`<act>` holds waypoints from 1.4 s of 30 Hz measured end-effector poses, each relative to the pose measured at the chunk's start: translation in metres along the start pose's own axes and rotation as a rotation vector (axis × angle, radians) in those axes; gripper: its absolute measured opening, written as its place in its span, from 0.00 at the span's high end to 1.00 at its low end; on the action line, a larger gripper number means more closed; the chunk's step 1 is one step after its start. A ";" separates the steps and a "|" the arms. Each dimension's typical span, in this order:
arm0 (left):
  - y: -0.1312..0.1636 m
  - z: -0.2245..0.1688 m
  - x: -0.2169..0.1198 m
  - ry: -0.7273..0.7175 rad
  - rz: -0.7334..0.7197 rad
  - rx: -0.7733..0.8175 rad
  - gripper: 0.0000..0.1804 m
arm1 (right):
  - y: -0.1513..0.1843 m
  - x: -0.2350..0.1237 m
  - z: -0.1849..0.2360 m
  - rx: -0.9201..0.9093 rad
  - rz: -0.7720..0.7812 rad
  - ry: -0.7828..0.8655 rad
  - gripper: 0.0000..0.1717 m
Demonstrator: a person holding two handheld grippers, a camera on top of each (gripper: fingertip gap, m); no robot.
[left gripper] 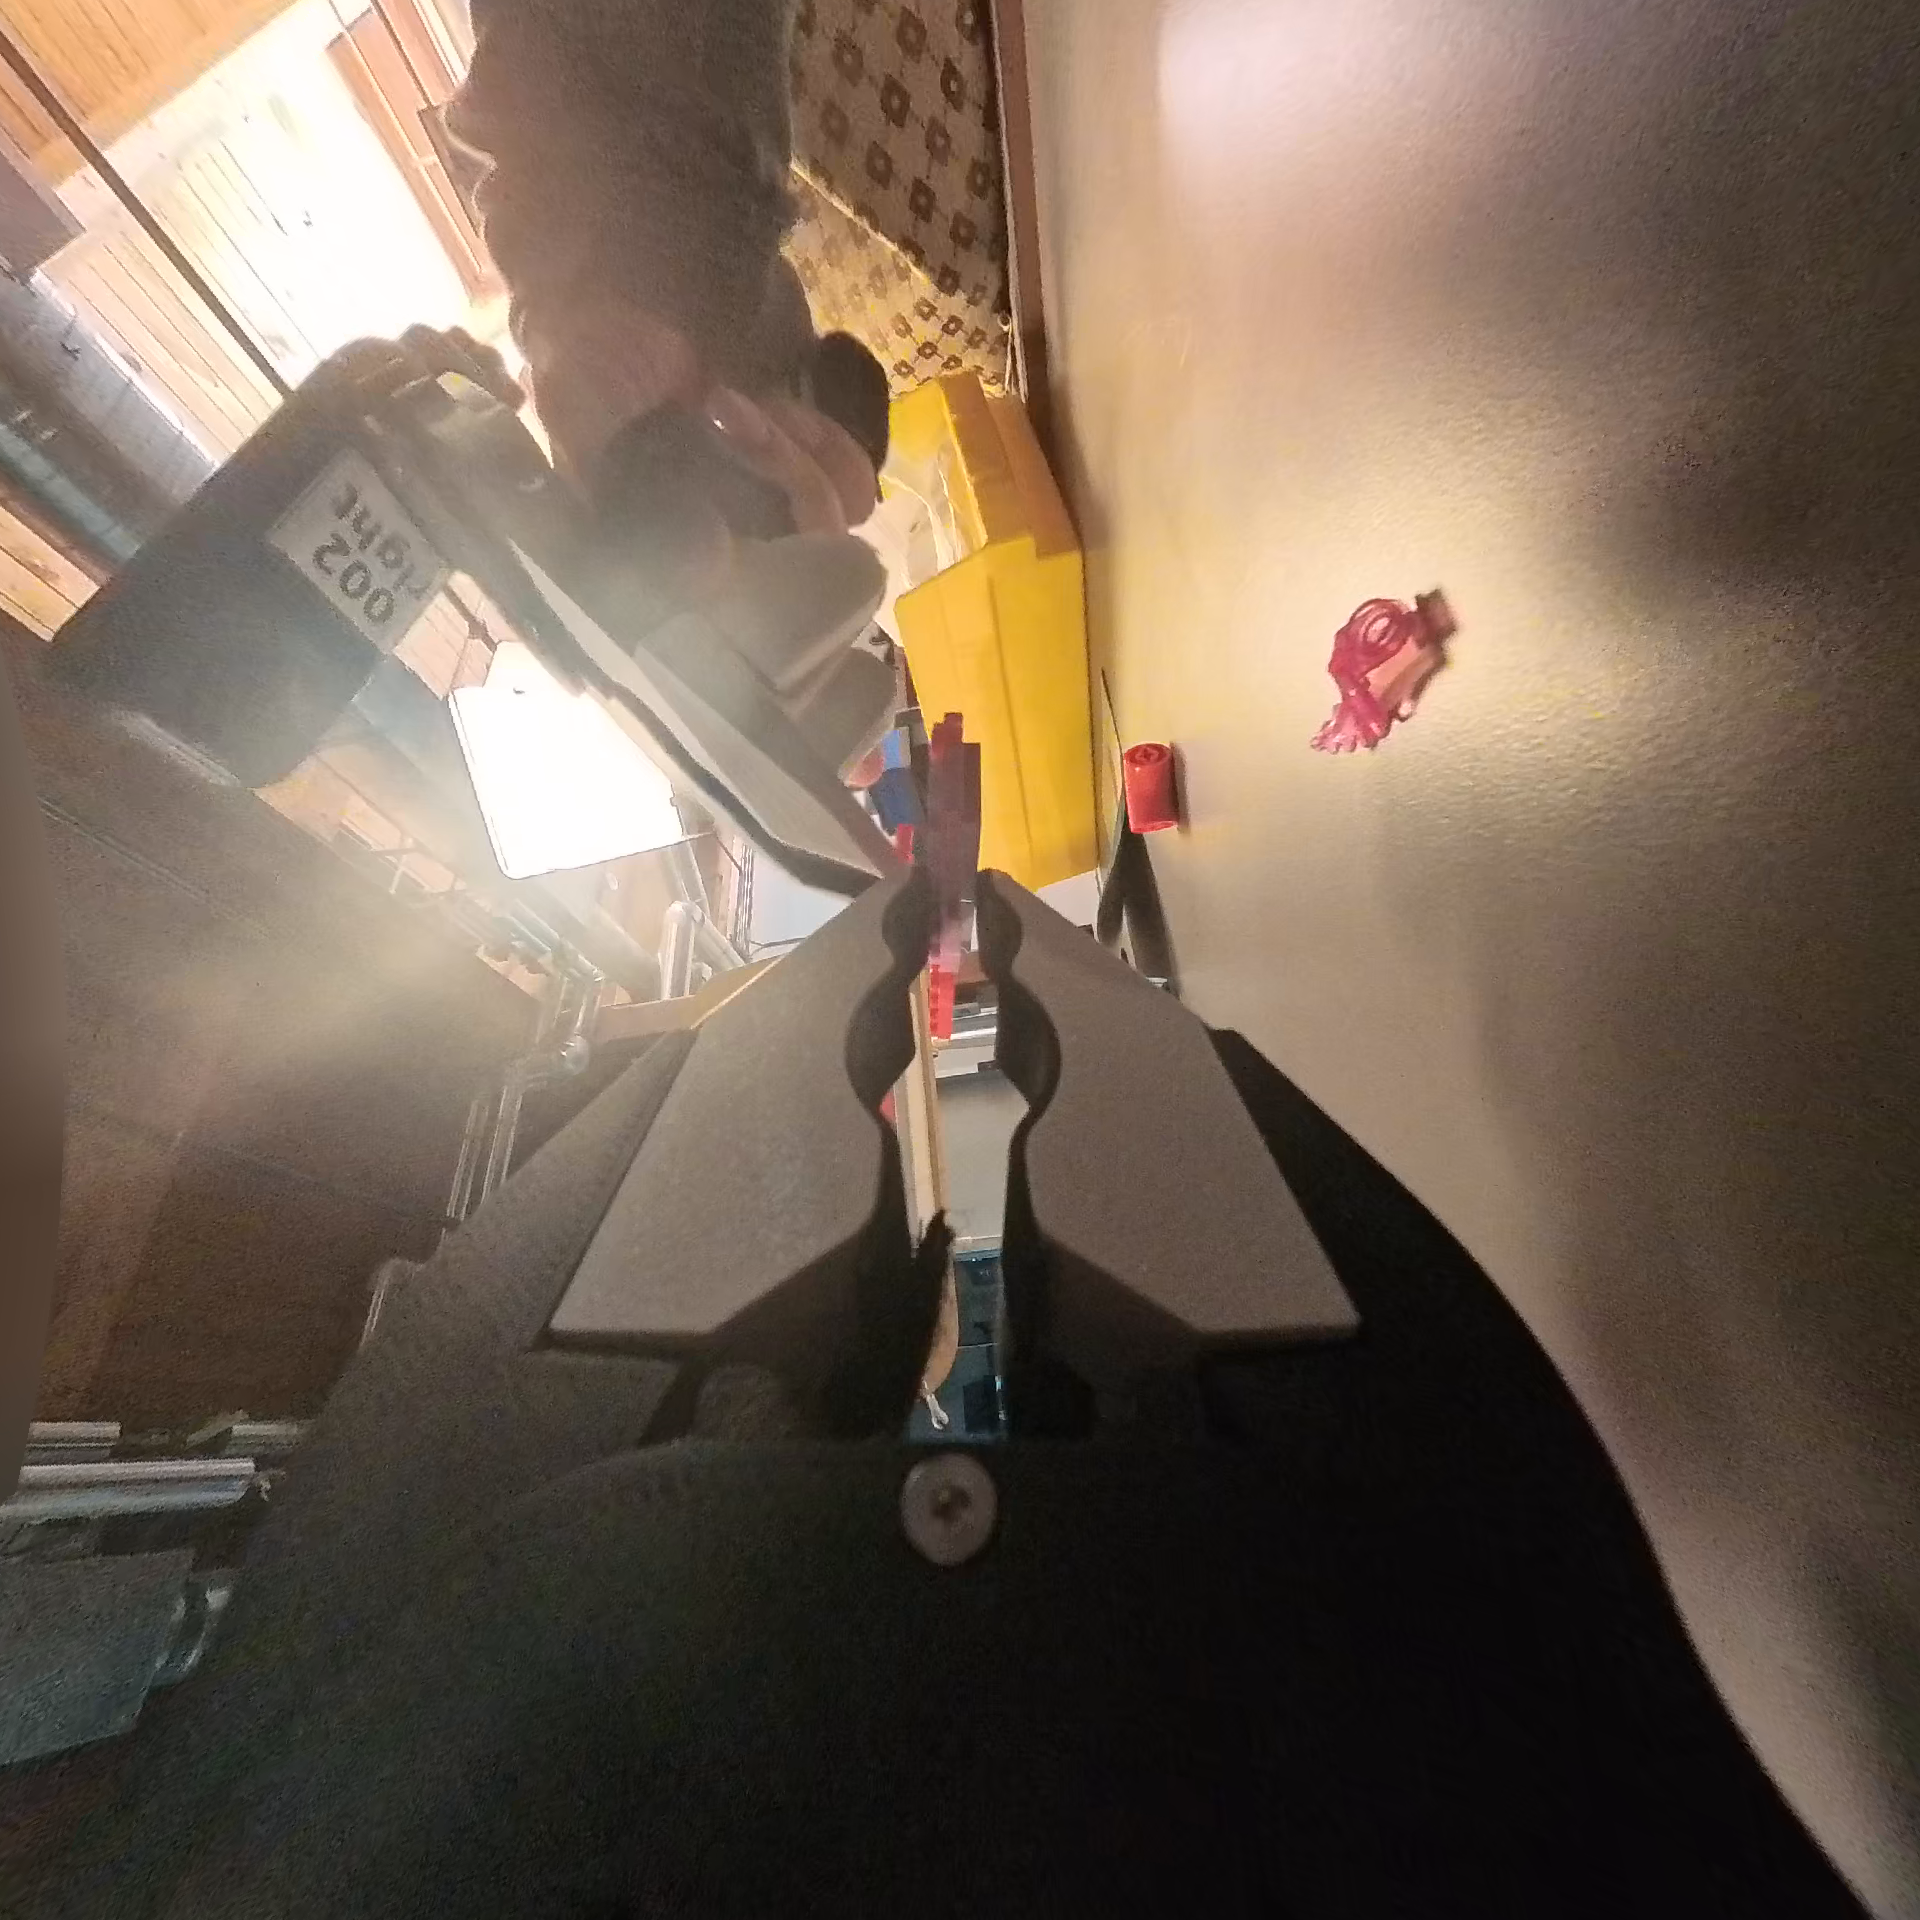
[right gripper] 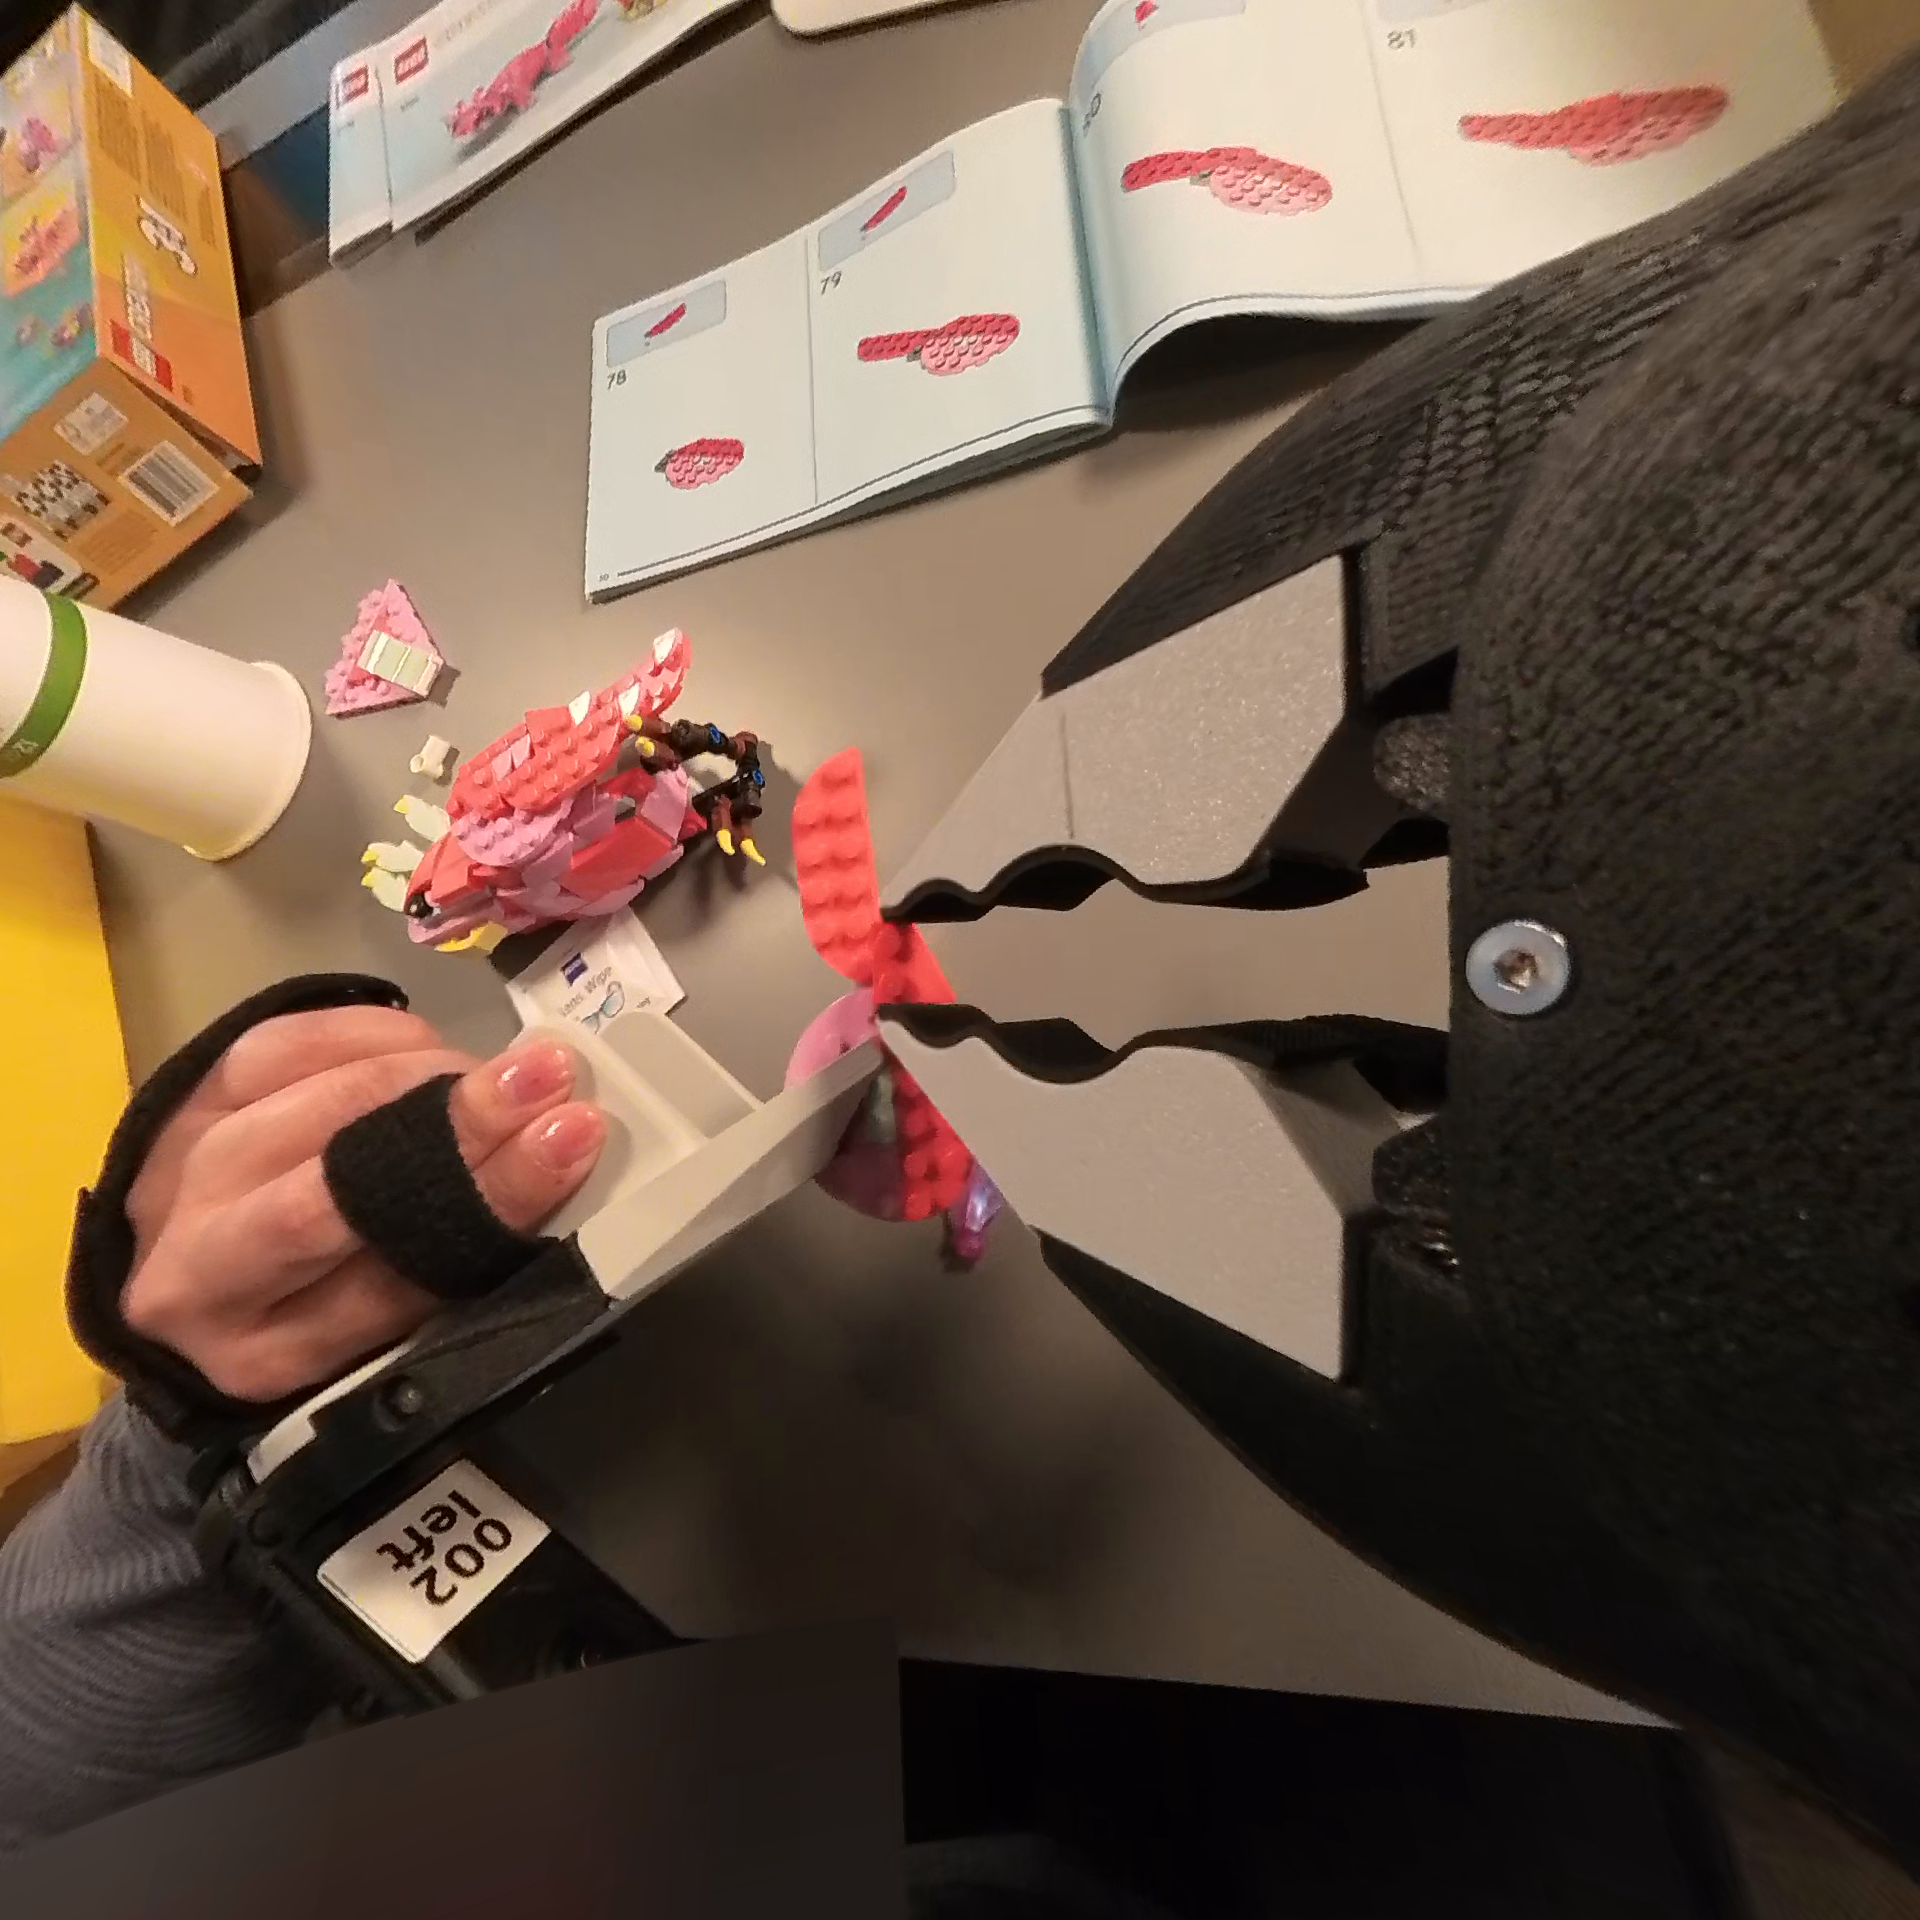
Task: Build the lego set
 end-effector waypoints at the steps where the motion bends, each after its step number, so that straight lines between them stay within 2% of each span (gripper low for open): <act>1: 0.000 0.000 0.000 0.000 0.000 0.000 0.96 | 0.001 -0.002 -0.002 0.008 -0.001 0.014 0.93; 6: 0.001 -0.001 0.000 0.011 0.006 -0.002 0.96 | 0.025 -0.006 -0.006 0.092 0.087 0.056 0.93; 10: 0.001 -0.001 0.000 0.013 0.006 -0.001 0.96 | 0.055 0.007 0.000 0.170 0.200 0.023 0.92; 14: 0.001 -0.001 0.000 0.014 0.008 -0.004 0.96 | 0.069 0.018 0.008 0.187 0.265 -0.006 0.93; 23: 0.001 -0.001 0.000 0.016 0.007 -0.004 0.96 | 0.071 0.021 0.009 0.228 0.227 -0.015 0.92; 30: 0.000 -0.002 0.000 0.022 0.008 -0.003 0.96 | 0.071 0.021 0.011 0.295 0.165 -0.051 0.84; 37: 0.000 -0.002 0.000 0.025 0.009 -0.009 0.96 | 0.067 0.021 0.017 0.296 0.143 -0.078 0.68; 42: 0.005 0.000 0.002 0.016 0.039 -0.034 0.96 | 0.052 0.011 0.012 0.228 0.061 0.055 0.68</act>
Point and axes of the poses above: each gripper's, where its closed fingertips meet, x out along the fingers, y out of its underside, z = x × y across the jaws, the point moved 6 cm from there along -x, back along the fingers, and after that the axes turned 10 degrees about -x, right-handed, at the moved point
